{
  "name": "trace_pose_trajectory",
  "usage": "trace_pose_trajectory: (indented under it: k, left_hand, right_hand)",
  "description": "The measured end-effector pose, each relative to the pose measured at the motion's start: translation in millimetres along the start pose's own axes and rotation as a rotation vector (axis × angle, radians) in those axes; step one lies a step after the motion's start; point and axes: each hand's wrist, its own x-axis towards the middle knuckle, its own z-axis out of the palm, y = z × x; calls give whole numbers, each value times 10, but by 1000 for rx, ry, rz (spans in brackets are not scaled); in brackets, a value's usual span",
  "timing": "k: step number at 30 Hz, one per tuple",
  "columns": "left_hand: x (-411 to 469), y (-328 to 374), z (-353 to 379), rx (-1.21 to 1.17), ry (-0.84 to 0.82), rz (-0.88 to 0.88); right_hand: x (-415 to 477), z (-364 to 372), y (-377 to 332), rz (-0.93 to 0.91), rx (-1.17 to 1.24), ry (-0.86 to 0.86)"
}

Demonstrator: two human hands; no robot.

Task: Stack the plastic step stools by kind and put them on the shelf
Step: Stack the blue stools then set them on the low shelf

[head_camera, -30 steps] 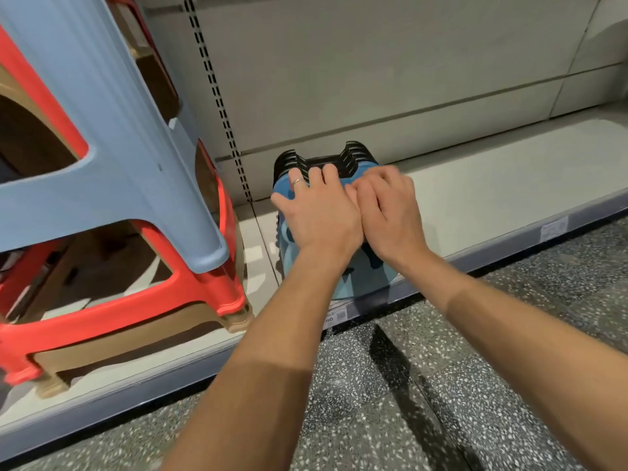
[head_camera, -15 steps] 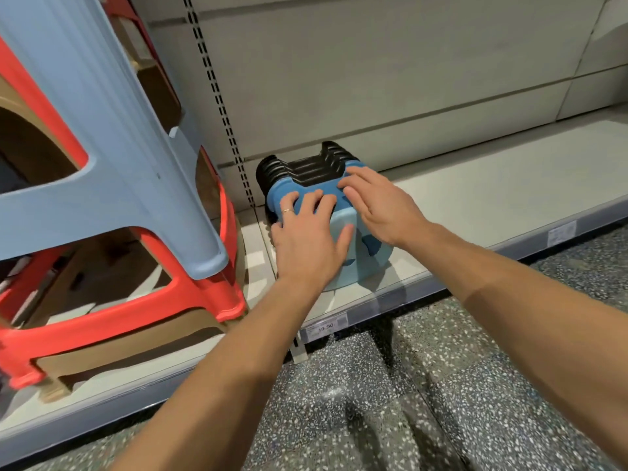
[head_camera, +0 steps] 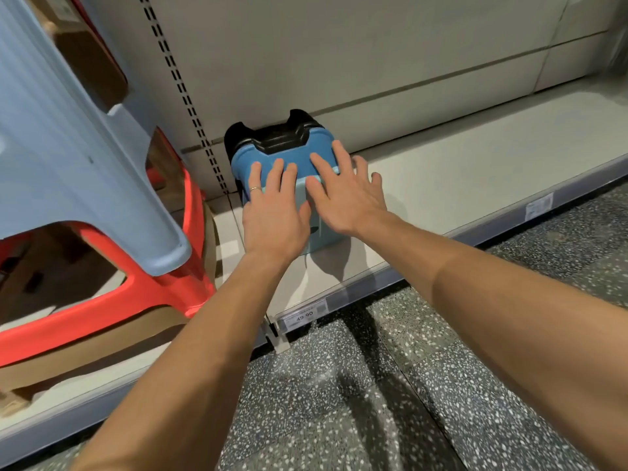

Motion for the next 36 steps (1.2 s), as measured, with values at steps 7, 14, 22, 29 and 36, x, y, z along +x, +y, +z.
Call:
trace_pose_trajectory:
  k: [7,14,22,29,36]
  left_hand:
    - [-397,22,-211,-173,-89,103]
    - [-1182,292,-508,-308,-141,277]
    - [-2064,1063,-582,-333,-398,416]
    - [-2710,1996,-652,-430,-549,662]
    - [-3138,2599,-673,-261,-570,793]
  right_hand:
    - [-568,-138,-37,-58,-161,-4]
    - [-1400,-536,-62,22,-284,-23]
    - [-2712,-692,62,295,-396,-87]
    - [-3889,-1138,702,493,-352,-21]
    - [-4648,-1595,1472,610,-449,-225]
